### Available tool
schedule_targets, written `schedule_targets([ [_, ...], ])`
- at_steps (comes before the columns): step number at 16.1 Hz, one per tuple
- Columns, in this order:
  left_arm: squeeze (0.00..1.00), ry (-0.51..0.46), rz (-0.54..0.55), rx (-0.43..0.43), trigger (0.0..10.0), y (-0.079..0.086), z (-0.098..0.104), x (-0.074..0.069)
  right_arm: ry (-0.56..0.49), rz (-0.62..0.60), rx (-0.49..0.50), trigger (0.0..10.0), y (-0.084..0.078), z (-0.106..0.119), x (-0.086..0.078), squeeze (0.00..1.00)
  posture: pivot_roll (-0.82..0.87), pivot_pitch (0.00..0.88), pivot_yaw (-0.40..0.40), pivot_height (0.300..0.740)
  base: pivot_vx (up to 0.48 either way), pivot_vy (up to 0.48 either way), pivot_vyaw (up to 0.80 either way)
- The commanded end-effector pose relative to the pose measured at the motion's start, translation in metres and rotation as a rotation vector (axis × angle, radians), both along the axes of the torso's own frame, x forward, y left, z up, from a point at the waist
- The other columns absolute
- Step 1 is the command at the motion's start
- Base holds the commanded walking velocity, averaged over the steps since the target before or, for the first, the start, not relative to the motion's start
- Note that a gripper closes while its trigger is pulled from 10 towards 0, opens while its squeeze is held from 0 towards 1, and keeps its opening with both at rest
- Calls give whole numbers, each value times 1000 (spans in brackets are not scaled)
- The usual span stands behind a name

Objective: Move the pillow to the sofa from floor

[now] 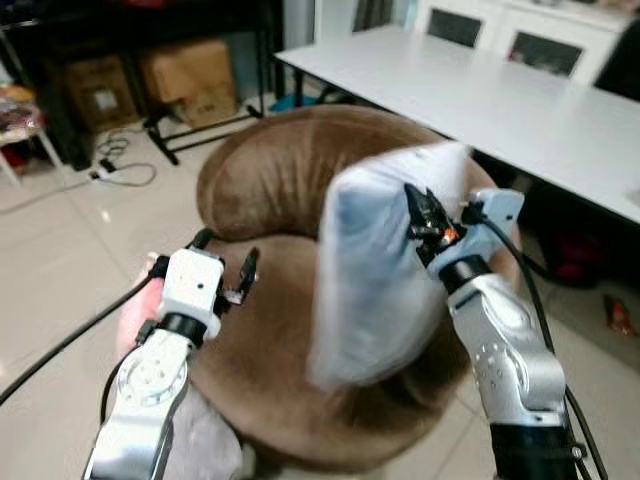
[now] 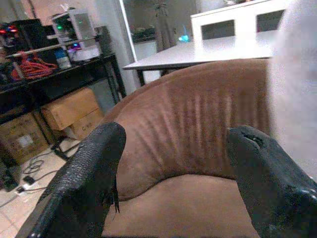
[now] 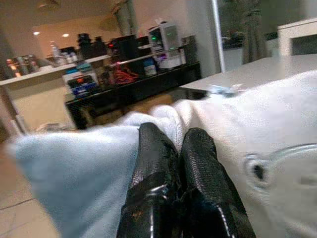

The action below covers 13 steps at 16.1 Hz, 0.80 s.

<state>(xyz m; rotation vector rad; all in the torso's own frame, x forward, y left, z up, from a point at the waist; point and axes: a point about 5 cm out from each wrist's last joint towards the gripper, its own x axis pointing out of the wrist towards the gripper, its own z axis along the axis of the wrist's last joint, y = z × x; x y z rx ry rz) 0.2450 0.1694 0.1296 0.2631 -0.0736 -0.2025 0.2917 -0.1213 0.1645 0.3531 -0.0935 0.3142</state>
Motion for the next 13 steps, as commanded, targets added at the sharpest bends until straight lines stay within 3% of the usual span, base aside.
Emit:
schedule_targets([
  [1,0,8,16,7,10000,4,-1,-3,-61,63,-3,10000,11,14,0,0,100,0,-48,740,0,0,0],
  [9,0,50,21,39,10000,7,-8,-13,-42,137,-43,10000,25,15,7,0,112,0,-73,740,0,0,0],
  [13,0,102,-22,70,10000,8,-14,-26,44,156,-128,10000,47,6,30,0,117,0,-75,740,0,0,0],
])
